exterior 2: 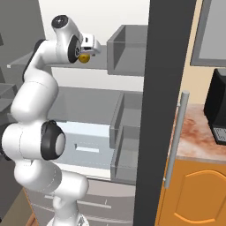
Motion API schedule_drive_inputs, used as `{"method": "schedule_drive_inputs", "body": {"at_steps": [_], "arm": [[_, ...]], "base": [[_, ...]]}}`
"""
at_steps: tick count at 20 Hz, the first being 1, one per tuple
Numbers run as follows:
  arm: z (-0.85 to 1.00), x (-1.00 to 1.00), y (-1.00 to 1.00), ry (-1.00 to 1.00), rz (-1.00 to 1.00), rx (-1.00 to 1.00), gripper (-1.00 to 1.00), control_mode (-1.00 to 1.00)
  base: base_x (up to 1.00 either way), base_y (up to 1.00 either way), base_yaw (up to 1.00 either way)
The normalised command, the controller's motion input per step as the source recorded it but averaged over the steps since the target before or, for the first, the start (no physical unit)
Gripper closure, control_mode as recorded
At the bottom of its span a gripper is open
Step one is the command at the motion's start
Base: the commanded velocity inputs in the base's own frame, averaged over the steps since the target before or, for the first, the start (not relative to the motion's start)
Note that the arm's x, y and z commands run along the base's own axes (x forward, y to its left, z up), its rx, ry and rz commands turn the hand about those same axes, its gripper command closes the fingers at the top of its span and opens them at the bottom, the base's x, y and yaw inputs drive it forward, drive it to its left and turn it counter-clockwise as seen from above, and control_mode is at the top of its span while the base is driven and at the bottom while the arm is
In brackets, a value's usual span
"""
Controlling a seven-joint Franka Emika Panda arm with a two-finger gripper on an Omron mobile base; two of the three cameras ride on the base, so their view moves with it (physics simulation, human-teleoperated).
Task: Retrieve a lemon from the fridge and place it on the cutting board with the fish.
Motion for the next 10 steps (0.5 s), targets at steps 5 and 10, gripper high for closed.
{"method": "schedule_drive_inputs", "body": {"at_steps": [5,10], "arm": [[-0.08,0.01,0.02,0.09,0.00,0.00,-1.00,-1.00],[-0.03,0.10,0.00,0.00,0.00,0.00,-1.00,-1.00]], "base": [[0.00,0.00,0.00],[0.00,0.00,0.00]]}}
